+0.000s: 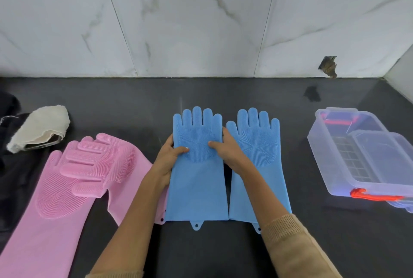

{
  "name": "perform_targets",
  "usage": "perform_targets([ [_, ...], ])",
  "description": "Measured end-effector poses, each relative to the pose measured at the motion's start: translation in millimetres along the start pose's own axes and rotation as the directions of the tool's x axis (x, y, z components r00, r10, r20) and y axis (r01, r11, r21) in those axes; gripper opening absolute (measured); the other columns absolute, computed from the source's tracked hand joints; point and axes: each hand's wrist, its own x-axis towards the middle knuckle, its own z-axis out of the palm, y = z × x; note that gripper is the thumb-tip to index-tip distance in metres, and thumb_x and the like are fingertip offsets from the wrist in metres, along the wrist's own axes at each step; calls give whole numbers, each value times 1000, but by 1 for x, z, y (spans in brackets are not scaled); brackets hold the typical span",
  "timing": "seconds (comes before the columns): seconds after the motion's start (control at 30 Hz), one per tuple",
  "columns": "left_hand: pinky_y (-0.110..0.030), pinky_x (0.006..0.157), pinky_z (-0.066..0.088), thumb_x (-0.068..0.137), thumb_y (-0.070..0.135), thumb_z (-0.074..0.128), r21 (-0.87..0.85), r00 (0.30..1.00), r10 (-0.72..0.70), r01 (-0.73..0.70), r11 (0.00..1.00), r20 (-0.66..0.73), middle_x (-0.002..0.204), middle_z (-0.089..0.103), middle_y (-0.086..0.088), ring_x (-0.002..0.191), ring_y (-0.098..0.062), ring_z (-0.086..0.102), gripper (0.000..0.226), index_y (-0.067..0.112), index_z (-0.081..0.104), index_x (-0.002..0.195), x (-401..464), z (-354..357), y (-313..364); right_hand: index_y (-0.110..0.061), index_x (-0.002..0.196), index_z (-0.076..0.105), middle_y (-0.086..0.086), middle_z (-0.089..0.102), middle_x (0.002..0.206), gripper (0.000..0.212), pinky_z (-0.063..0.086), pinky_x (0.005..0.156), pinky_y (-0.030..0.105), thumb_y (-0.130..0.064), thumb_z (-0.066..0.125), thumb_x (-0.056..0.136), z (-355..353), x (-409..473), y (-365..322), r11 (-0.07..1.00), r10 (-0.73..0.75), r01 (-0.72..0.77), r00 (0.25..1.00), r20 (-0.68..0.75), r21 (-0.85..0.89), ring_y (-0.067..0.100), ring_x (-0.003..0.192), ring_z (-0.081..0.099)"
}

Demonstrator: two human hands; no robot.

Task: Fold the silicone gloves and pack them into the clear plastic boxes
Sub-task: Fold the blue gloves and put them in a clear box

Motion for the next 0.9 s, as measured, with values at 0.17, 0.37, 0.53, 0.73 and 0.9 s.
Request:
perform_targets([
  [0.17, -28, 65, 58, 80, 8, 71, 351, 966, 219, -159, 923, -140, 104, 71, -1, 85, -14, 71, 33, 19, 61, 110, -7, -6, -5, -8, 118, 50, 7, 62, 118, 40, 52, 79, 28, -19, 69, 84, -1, -12, 6, 984, -88, 59, 980, -177, -167, 19, 99, 62],
  [0.37, -16, 56, 39, 83, 38, 66, 804, 811, 537, -150, 576, -233, 82, 64, 13, 68, -4, 59, 26, 24, 67, 105, -31, -13, -27, 1, 126, 48, 9, 57, 127, 49, 43, 75, 19, -11, 69, 83, -17, -31, 15, 932, -146, 58, 964, -223, -357, 14, 82, 62],
  [0.53, -16, 50, 27, 88, 43, 58, 895, 755, 618, -98, 436, -218, 65, 50, 18, 55, -2, 46, 24, 23, 68, 96, -37, -6, -31, -5, 121, 58, 8, 66, 111, 47, 44, 56, 5, -7, 75, 77, -23, -34, 18, 957, -120, 46, 961, -249, -286, 4, 70, 60],
  [0.73, -16, 52, 30, 89, 44, 55, 910, 761, 612, -71, 408, -215, 75, 58, 12, 58, -5, 47, 28, 20, 68, 95, -34, -5, -33, -5, 109, 65, 2, 66, 92, 35, 46, 57, 2, -4, 75, 76, -19, -36, 21, 964, -173, 97, 936, -306, -247, 3, 71, 62],
  [0.9, -25, 62, 37, 89, 48, 51, 929, 753, 611, 1, 370, -244, 80, 55, 7, 70, -10, 50, 35, 18, 65, 100, -32, -2, -36, -13, 103, 69, -6, 68, 91, 19, 45, 69, 0, -11, 69, 84, -24, -52, 28, 920, -330, 214, 873, -359, -327, -2, 78, 61],
])
